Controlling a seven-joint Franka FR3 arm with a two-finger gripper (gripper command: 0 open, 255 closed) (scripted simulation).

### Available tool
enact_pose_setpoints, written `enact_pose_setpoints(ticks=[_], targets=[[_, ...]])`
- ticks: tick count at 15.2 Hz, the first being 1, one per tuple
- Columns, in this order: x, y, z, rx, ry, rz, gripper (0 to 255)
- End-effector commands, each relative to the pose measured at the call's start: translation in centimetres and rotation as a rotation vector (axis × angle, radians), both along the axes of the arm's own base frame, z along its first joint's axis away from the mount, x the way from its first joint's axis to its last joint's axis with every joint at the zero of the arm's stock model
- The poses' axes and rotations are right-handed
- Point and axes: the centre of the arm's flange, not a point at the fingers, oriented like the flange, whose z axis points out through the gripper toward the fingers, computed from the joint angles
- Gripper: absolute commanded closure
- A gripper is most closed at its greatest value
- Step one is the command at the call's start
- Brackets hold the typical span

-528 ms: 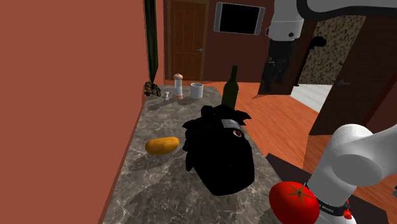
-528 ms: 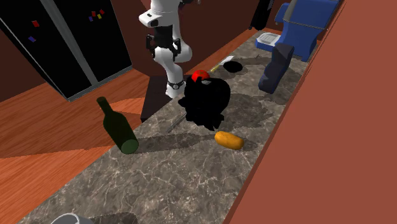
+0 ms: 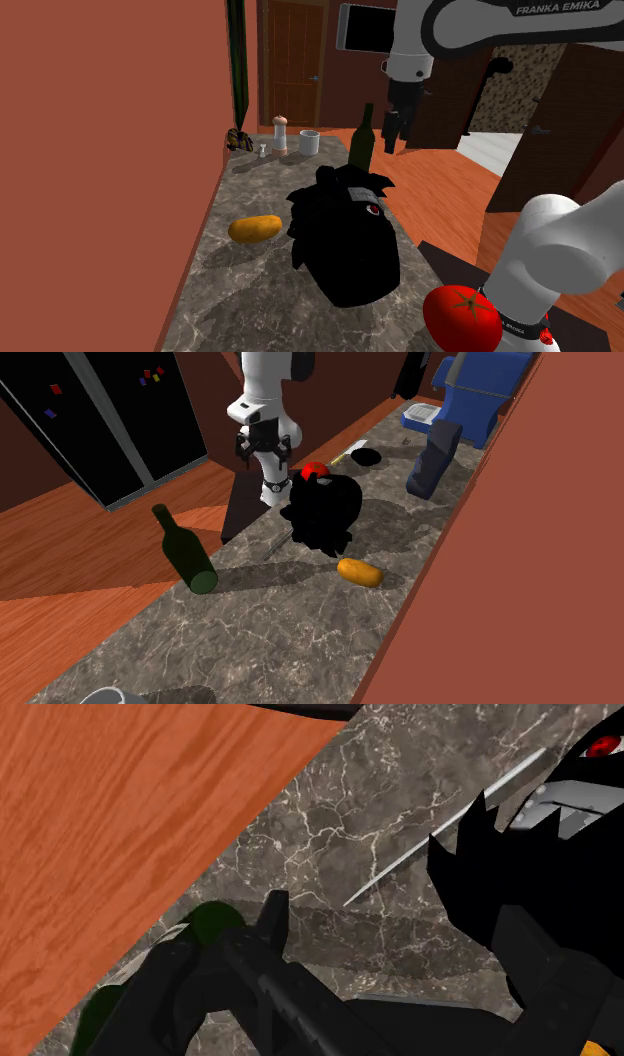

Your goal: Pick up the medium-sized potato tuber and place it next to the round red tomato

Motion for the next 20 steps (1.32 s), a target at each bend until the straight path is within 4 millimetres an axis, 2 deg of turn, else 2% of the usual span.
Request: enact_pose_setpoints(ticks=[1, 10, 20], targets=[[1.9, 1.1, -1.2, 0.007, -0.003, 0.059, 0], [10.0, 6.4, -6.9, 0.035, -0.011, 0.316, 0], [17.0, 14.7, -13.0, 0.067, -0.018, 0.601, 0]])
